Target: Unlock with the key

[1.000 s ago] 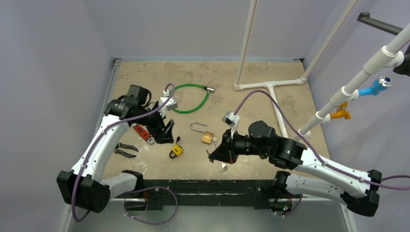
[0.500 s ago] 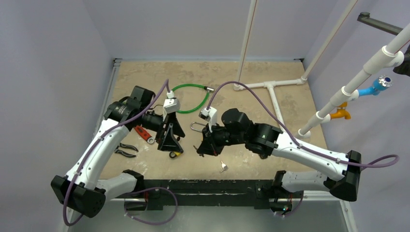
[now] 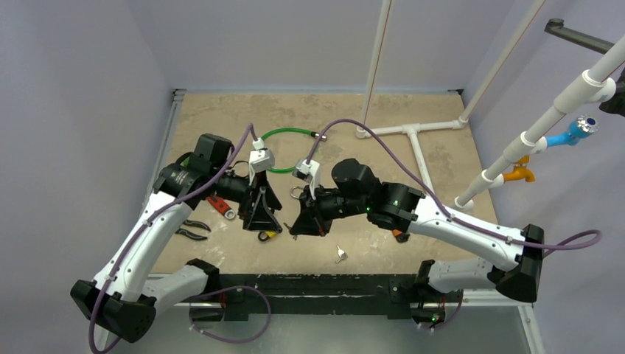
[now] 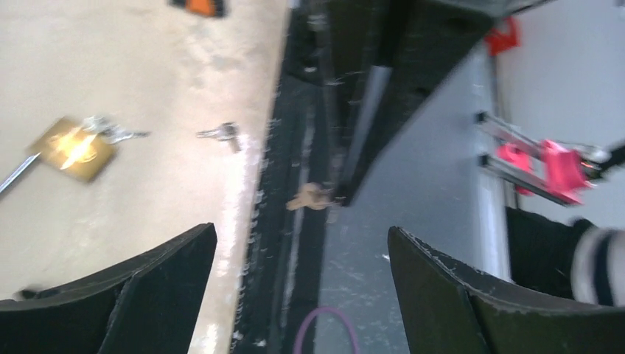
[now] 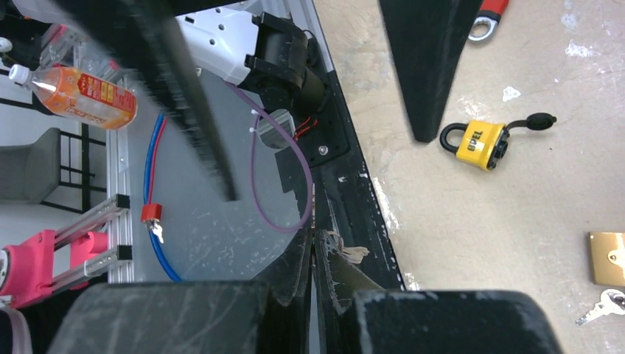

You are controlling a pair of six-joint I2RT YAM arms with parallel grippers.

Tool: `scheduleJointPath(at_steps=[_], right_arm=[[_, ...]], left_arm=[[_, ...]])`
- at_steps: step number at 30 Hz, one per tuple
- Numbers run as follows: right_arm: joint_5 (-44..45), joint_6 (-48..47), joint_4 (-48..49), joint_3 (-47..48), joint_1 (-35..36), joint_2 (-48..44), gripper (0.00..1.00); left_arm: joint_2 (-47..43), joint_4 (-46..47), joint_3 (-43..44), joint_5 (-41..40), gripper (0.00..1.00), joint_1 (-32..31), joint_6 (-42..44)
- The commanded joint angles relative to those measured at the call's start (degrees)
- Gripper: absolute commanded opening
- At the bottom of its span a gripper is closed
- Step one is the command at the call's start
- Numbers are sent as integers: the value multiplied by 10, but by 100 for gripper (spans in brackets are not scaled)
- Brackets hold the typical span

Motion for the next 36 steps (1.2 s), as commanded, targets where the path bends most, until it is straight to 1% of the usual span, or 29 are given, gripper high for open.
scheduleJointPath(at_steps=[1, 2, 3, 5, 8, 11, 13, 16, 19, 20, 21, 23, 27, 31, 33, 34, 36], right_arm=[[-5, -10, -2, -2, -2, -32, 0], [7, -3, -3, -21, -2, -48, 0], [17, 7, -2, -39, -2, -65, 0], [30, 29, -4, -73, -3, -103, 0], [49, 62, -8, -104, -2, -155, 0], [74, 94, -16, -118, -2, -210, 0], [89, 111, -23, -119, -2, -238, 0], [104, 117, -43, -106, -2, -251, 0], [113, 113, -63, -85, -3, -251, 0], [117, 111, -68, -80, -3, -252, 0], [121, 108, -73, -74, -3, -252, 0], [127, 103, -81, -66, -3, -250, 0], [135, 89, -91, -53, -3, -244, 0], [140, 83, -90, -49, -3, -240, 0], [144, 80, -92, -46, -3, -239, 0], [147, 79, -95, -45, -3, -239, 0], [152, 75, -100, -39, -3, -240, 0]], left_arm=[[-2, 41, 5, -248, 86, -4, -50], [14, 32, 6, -315, 87, -4, -44], [37, 23, 7, -363, 91, -2, -36], [56, 35, -10, -429, 99, -4, -32], [86, 65, -49, -484, 100, -11, -49], [125, 96, -83, -516, 100, -27, -67], [150, 110, -79, -552, 100, -50, -63], [181, 131, -91, -594, 100, -88, -54], [207, 125, -83, -665, 100, -131, -36], [215, 125, -82, -697, 100, -139, -28], [222, 120, -82, -708, 100, -142, -24], [237, 120, -95, -708, 100, -142, -18], [240, 152, -131, -685, 100, -149, -5], [292, 133, -102, -680, 100, -165, -13], [324, 126, -89, -659, 100, -171, -16], [334, 124, -86, -655, 99, -174, -15], [348, 123, -84, -642, 92, -175, -10]])
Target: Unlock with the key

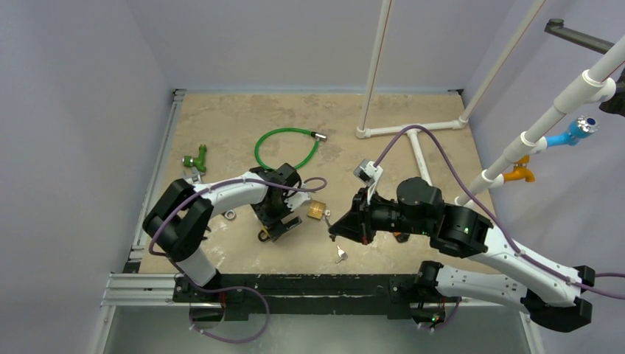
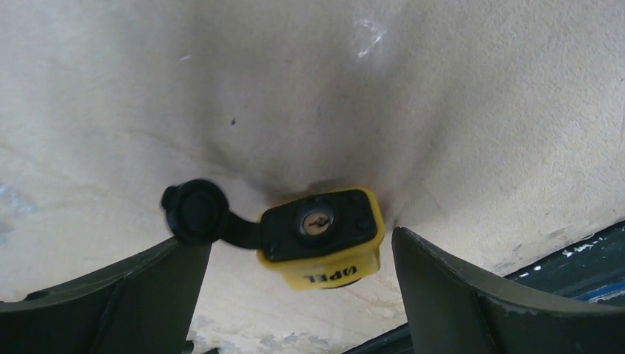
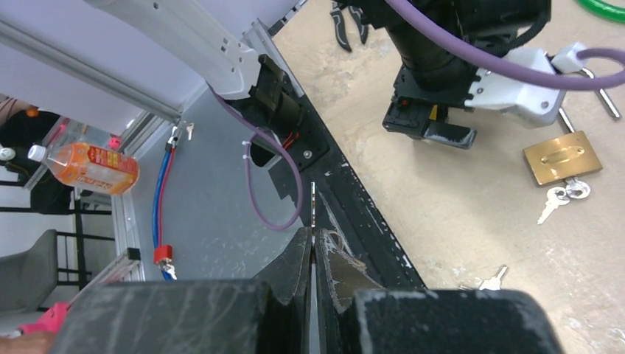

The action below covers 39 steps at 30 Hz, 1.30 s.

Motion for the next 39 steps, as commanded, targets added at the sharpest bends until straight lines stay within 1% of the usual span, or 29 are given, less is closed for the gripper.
scheduleJointPath(at_steps=[1, 5, 7, 9, 10, 13, 14, 16, 17, 19, 22, 23, 24, 28, 30, 31, 34, 37, 39], right_arm=[[24, -17, -9, 36, -3, 0, 0], [31, -25, -15, 43, -2, 4, 0], [32, -27, -16, 44, -3, 7, 0], [28, -28, -18, 46, -4, 13, 0], [25, -29, -20, 48, -4, 18, 0], [18, -29, -19, 51, -5, 20, 0], [17, -30, -18, 52, -5, 20, 0], [12, -32, -14, 53, -6, 22, 0], [7, -34, -12, 54, -8, 24, 0], [-17, -38, -10, 62, -10, 35, 0], [-43, -38, -3, 71, -10, 49, 0], [-49, -39, 1, 72, -10, 52, 0], [-53, -41, 5, 73, -10, 54, 0], [-63, -57, -4, 89, -11, 84, 0], [-62, -63, -24, 104, -11, 105, 0], [-59, -67, -36, 110, -11, 113, 0], [-46, -68, -50, 109, -11, 107, 0], [-19, -43, -47, 81, -11, 78, 0], [4, -21, -45, 60, -11, 56, 0]], left_arm=[[26, -6, 26, 37, 85, -7, 9], [6, 7, 22, 71, 65, -10, 13], [-20, 21, 11, 75, 57, -19, 22], [-47, 36, 0, 71, 47, -26, 34], [-59, 38, -3, 68, 38, -30, 41], [-96, 35, -23, 78, 16, -44, 64], [-112, 29, -27, 91, 9, -47, 77], [-158, 18, -37, 106, 1, -52, 96], [-189, 8, -39, 111, 0, -54, 112], [-253, -31, -30, 79, 0, -55, 145], [-359, -96, 0, 48, 0, -54, 220], [-399, -108, 6, 51, 0, -55, 252], [-457, -115, 17, 60, 0, -56, 284], [-575, -119, 39, 112, 0, -60, 405], [-603, -117, 25, 133, 0, -61, 434], [-609, -130, 15, 148, 0, -62, 448], [-609, -148, -29, 165, 0, -77, 467], [-578, -149, -75, 157, 0, -97, 487], [-544, -141, -96, 171, 0, -102, 494]])
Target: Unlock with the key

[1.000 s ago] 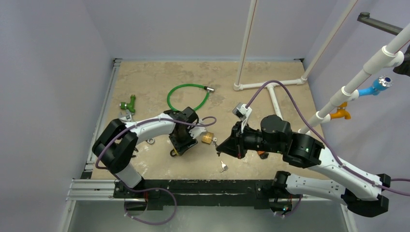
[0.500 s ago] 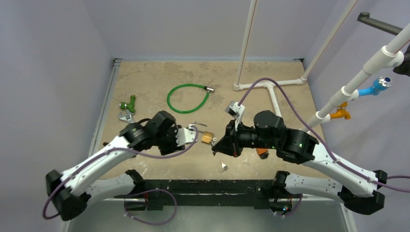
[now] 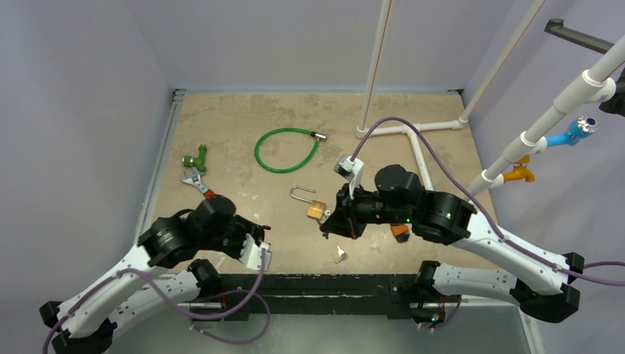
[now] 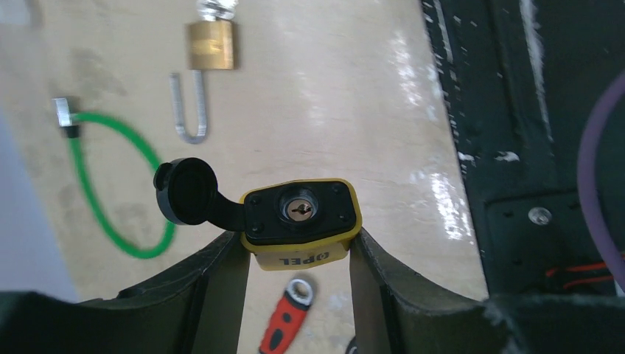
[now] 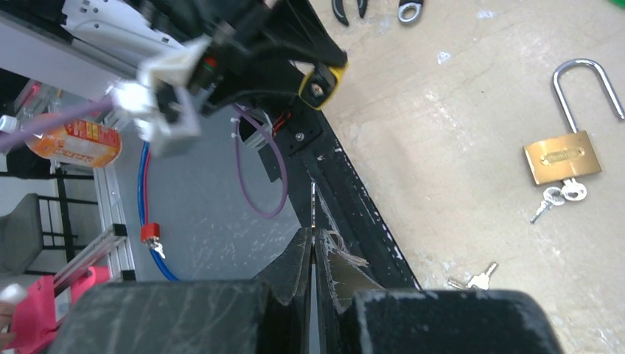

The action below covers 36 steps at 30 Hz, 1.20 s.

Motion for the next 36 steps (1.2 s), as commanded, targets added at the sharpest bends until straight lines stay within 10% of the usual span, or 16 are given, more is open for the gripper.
scheduleJointPath(at_steps=[1, 15, 24, 27, 36], right_arm=[[46, 37, 2, -32, -3, -59, 0], [116, 73, -13, -43, -3, -98, 0], [125, 65, -15, -43, -23, -104, 0], [125, 63, -17, -37, -28, -103, 0], [124, 65, -17, -36, -32, -100, 0]], left_arm=[[72, 13, -46, 42, 0, -15, 50], [332, 191, -101, 88, 0, -114, 13], [437, 211, -63, 83, 32, -119, -4], [437, 205, -60, 81, 82, -118, -6], [405, 204, -81, 87, 85, -87, -5]])
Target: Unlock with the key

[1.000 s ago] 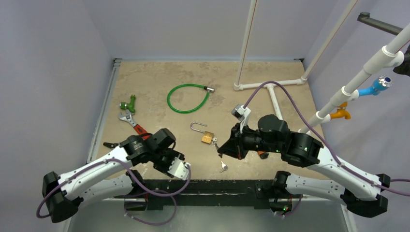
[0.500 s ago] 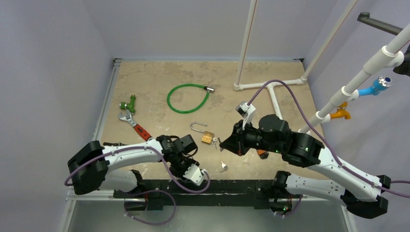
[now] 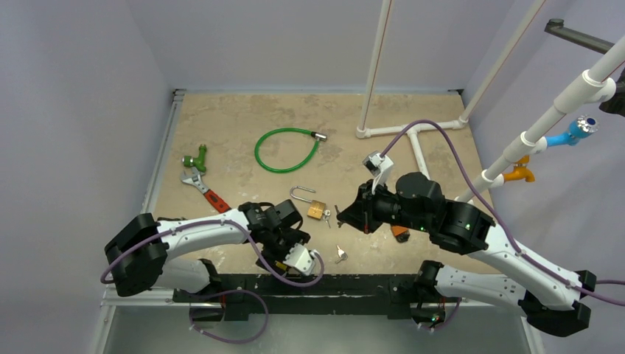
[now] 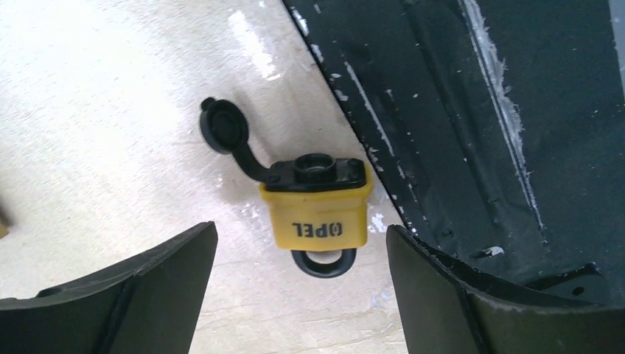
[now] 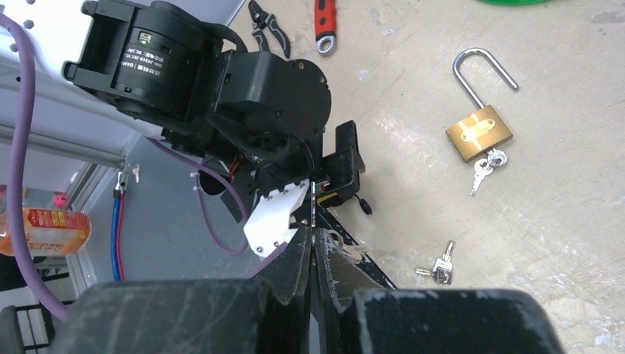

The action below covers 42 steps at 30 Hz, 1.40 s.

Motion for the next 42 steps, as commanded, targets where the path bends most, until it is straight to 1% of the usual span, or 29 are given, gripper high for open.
scheduleJointPath(at_steps=[1, 3, 6, 9, 12, 14, 18, 20, 24, 25, 27, 29, 31, 33, 35, 37, 38, 39, 41, 42], right_arm=[[4, 0, -2, 23, -5, -3, 0], [5, 1, -3, 27, -5, -1, 0], [15, -1, -12, 35, -6, 0, 0], [24, -6, -24, 49, -6, -5, 0], [40, -9, -37, 58, -6, -14, 0], [41, -9, -41, 61, -7, -16, 0], [44, -12, -49, 70, -7, -16, 0], [47, -14, -52, 75, -7, -15, 0], [49, -19, -49, 77, -8, -11, 0], [48, -21, -48, 79, -8, -6, 0], [43, -27, -46, 86, -10, 5, 0], [37, -38, -45, 99, -12, 20, 0], [28, -51, -44, 114, -18, 37, 0], [5, -66, -44, 137, -28, 61, 0], [-25, -80, -44, 164, -33, 89, 0], [-59, -94, -43, 187, -35, 122, 0], [-78, -101, -45, 198, -35, 144, 0], [-94, -107, -53, 209, -35, 167, 0], [-113, -132, -72, 235, -34, 215, 0], [-126, -141, -78, 244, -34, 236, 0]], left_arm=[[-17, 19, -2, 30, 82, 13, -3], [-8, 14, 4, 30, 77, 9, 0], [14, -25, 21, 40, 73, 7, 12], [52, -51, 31, 37, 69, -1, -3], [74, -46, 32, 23, 66, -9, -15], [79, -20, 26, 5, 62, -12, -28], [101, 7, 27, -28, 42, -13, -48], [91, 19, 22, -30, 26, -13, -64], [62, 32, 27, -43, 0, -13, -110], [52, 25, 39, -51, 0, -12, -120], [30, -21, 77, -59, 0, 0, -135], [0, -86, 132, -53, 0, 31, -136], [-51, -138, 190, -39, 0, 70, -123], [-119, -180, 232, -49, 0, 82, -61], [-190, -213, 255, -73, 0, 82, 33], [-239, -239, 268, -120, 0, 82, 124], [-254, -268, 280, -140, 0, 82, 165], [-266, -287, 290, -153, 0, 82, 196], [-281, -317, 314, -160, 0, 84, 222], [-284, -321, 324, -159, 0, 83, 220]])
